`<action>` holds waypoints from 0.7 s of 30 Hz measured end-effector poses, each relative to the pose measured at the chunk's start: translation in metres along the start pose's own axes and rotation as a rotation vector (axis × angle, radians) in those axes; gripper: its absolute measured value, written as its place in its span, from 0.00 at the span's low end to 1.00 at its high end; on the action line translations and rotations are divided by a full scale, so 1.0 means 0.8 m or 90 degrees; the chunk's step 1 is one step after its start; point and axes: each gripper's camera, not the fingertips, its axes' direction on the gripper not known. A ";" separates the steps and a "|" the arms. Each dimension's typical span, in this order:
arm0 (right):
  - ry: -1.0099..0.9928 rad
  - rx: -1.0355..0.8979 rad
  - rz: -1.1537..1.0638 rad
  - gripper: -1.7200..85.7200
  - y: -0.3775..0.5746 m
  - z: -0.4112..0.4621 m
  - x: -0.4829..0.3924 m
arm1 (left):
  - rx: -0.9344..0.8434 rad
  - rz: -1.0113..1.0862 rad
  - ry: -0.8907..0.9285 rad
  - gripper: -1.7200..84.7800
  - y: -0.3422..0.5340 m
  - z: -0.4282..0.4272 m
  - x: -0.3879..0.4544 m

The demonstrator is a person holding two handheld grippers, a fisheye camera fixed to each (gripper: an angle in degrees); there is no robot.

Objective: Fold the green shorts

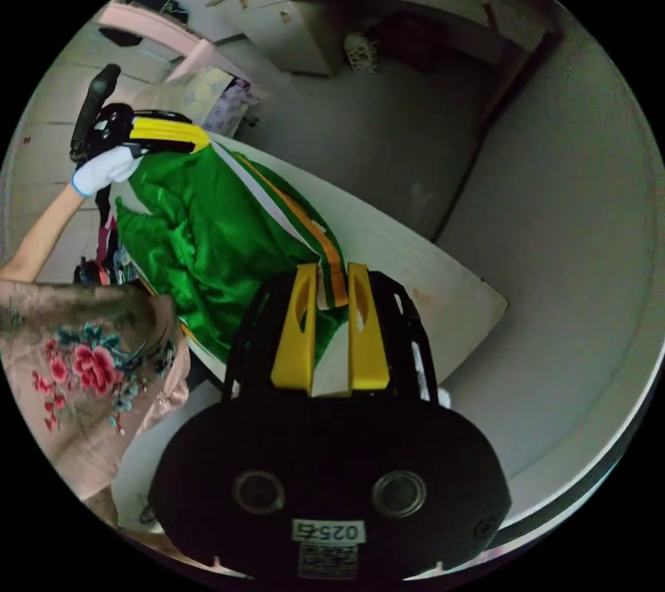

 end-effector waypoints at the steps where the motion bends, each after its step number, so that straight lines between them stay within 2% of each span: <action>1: 0.005 0.001 0.010 0.11 0.000 0.004 0.003 | -0.004 -0.010 0.002 0.01 0.001 0.005 -0.002; 7: 0.077 0.105 0.107 0.14 0.082 -0.034 -0.004 | 0.133 -0.115 0.005 0.03 0.093 -0.085 -0.030; 10: 0.069 0.099 0.170 0.14 0.149 -0.036 -0.021 | 0.186 -0.188 0.068 0.03 0.192 -0.128 -0.037; 13: 0.020 0.108 0.286 0.15 0.221 -0.012 -0.027 | 0.184 -0.337 0.137 0.04 0.323 -0.130 -0.045; 16: -0.100 0.177 0.444 0.15 0.296 0.021 -0.030 | 0.151 -0.542 0.158 0.05 0.477 -0.112 -0.054; 18: -0.156 0.229 0.557 0.14 0.342 0.050 -0.037 | 0.140 -0.742 0.176 0.06 0.606 -0.095 -0.059; 21: -0.145 0.242 0.635 0.14 0.369 0.079 -0.042 | 0.187 -0.970 0.252 0.06 0.744 -0.074 -0.056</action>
